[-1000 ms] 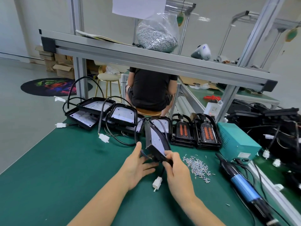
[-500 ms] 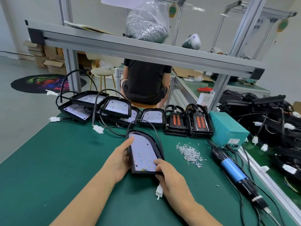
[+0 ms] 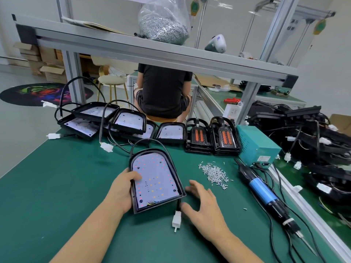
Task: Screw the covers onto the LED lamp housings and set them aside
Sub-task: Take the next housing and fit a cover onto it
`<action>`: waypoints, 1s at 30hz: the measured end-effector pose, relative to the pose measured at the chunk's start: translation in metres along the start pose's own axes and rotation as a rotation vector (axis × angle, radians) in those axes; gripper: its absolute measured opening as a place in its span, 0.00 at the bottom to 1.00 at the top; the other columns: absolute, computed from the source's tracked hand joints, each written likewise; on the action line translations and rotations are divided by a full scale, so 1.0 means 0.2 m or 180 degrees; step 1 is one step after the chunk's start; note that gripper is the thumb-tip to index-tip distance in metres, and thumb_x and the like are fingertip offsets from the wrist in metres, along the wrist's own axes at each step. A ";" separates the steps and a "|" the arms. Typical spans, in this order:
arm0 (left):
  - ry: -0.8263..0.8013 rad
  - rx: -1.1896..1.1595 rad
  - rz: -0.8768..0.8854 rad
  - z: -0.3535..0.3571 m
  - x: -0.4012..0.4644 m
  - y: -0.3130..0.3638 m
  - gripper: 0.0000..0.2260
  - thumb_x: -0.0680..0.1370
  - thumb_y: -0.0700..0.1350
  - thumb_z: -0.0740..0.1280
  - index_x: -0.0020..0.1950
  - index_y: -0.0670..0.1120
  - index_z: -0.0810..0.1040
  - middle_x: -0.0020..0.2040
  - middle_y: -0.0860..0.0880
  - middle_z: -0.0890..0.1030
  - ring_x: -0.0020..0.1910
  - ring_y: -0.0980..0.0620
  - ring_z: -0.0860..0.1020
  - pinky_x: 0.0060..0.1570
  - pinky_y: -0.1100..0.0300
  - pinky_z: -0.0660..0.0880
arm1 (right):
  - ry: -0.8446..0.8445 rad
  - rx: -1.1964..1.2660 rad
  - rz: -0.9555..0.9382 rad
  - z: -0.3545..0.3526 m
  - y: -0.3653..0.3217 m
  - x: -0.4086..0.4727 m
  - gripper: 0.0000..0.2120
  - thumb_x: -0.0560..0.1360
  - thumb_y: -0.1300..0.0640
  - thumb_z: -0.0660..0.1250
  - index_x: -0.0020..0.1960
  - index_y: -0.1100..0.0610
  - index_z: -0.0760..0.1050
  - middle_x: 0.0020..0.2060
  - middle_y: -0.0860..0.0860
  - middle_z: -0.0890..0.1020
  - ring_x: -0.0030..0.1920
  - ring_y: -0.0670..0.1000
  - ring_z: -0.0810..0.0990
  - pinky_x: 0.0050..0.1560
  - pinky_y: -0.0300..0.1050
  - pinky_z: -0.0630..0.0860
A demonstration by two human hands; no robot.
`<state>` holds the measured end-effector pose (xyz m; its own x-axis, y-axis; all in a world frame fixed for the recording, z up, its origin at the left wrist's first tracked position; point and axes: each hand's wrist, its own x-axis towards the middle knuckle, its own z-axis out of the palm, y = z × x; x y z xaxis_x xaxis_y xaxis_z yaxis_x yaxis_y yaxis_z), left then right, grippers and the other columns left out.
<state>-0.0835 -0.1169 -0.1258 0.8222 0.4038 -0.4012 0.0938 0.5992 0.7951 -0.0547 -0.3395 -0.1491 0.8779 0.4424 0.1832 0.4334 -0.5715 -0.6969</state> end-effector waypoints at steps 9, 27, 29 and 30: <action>0.0173 -0.0219 0.0096 0.05 -0.02 -0.01 0.10 0.74 0.28 0.55 0.43 0.42 0.70 0.42 0.41 0.78 0.37 0.42 0.77 0.35 0.52 0.75 | -0.0561 0.0059 -0.0110 0.05 -0.11 0.15 0.29 0.72 0.60 0.67 0.70 0.43 0.66 0.62 0.35 0.74 0.67 0.41 0.70 0.77 0.55 0.41; -0.0164 -0.0561 0.0259 -0.03 0.01 -0.05 0.09 0.77 0.34 0.61 0.55 0.41 0.75 0.50 0.40 0.83 0.45 0.42 0.82 0.40 0.48 0.77 | 0.0352 -0.2094 0.0663 -0.28 0.09 0.66 0.25 0.82 0.49 0.56 0.78 0.52 0.56 0.78 0.51 0.57 0.78 0.54 0.49 0.75 0.62 0.44; -0.0208 -0.0601 0.0284 -0.03 0.01 -0.06 0.09 0.77 0.34 0.61 0.54 0.41 0.75 0.48 0.41 0.84 0.43 0.42 0.83 0.39 0.48 0.78 | 0.0281 -0.2220 0.0861 -0.31 0.12 0.72 0.26 0.83 0.48 0.54 0.78 0.53 0.55 0.78 0.53 0.55 0.78 0.56 0.47 0.74 0.64 0.44; -0.0224 -0.0599 0.0300 -0.04 0.01 -0.06 0.08 0.77 0.35 0.60 0.54 0.42 0.75 0.48 0.42 0.84 0.43 0.43 0.84 0.38 0.49 0.78 | 0.0229 -0.2259 0.0933 -0.31 0.13 0.74 0.26 0.83 0.47 0.54 0.78 0.52 0.54 0.78 0.54 0.55 0.78 0.57 0.47 0.74 0.65 0.43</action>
<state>-0.0871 -0.1186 -0.1394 0.8601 0.4188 -0.2912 -0.0864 0.6822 0.7261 0.1000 -0.3326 -0.0968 0.9775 0.1724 0.1212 0.1865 -0.9755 -0.1167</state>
